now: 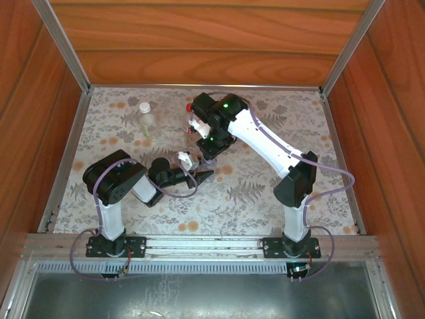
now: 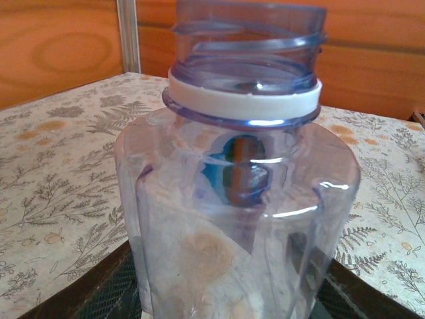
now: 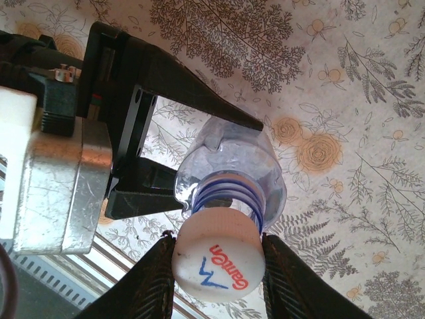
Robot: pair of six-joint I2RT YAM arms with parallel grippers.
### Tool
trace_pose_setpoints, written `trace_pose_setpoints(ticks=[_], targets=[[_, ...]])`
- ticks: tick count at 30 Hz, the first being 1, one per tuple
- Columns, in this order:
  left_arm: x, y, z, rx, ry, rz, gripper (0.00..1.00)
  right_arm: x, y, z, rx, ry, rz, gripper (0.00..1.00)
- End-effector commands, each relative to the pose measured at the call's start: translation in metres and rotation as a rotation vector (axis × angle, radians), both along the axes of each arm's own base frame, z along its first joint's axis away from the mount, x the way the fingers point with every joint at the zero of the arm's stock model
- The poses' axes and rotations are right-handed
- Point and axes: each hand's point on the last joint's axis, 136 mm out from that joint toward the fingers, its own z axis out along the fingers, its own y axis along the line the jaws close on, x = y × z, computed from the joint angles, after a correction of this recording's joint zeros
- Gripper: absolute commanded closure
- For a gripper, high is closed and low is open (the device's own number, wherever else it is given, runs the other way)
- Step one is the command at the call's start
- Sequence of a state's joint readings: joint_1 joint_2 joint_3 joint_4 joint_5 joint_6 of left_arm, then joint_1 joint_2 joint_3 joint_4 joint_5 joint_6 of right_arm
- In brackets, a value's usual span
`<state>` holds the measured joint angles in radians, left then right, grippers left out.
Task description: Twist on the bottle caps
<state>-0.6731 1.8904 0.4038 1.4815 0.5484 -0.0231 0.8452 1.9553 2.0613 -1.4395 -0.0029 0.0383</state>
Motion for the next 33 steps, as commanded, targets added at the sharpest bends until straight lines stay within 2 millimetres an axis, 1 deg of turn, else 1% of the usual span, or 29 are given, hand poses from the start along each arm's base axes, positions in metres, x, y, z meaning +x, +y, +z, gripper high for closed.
trace_pose_setpoints(ticks=[1,7,17,23,28,31,33], targets=[[-0.001,0.004,-0.026,0.059,0.078,0.0,0.43,-0.005,-0.002,-0.009,-0.029,0.019,0.018,0.62],[-0.001,0.004,-0.027,0.06,0.079,-0.003,0.43,-0.006,-0.002,-0.015,-0.04,0.026,0.012,0.62],[-0.001,0.003,-0.026,0.059,0.078,-0.006,0.43,-0.002,0.005,-0.019,-0.054,0.016,0.026,0.62],[-0.001,0.003,-0.027,0.059,0.079,-0.007,0.43,-0.003,0.004,-0.023,-0.094,0.008,0.04,0.62],[-0.001,0.003,-0.027,0.058,0.082,-0.007,0.43,-0.002,-0.003,-0.027,-0.172,-0.014,0.053,0.62],[-0.001,0.003,-0.027,0.059,0.082,-0.007,0.43,-0.002,-0.001,-0.026,-0.164,-0.023,0.047,0.62],[-0.001,0.002,-0.027,0.058,0.081,-0.006,0.43,-0.001,0.001,-0.023,-0.15,-0.031,0.045,0.59]])
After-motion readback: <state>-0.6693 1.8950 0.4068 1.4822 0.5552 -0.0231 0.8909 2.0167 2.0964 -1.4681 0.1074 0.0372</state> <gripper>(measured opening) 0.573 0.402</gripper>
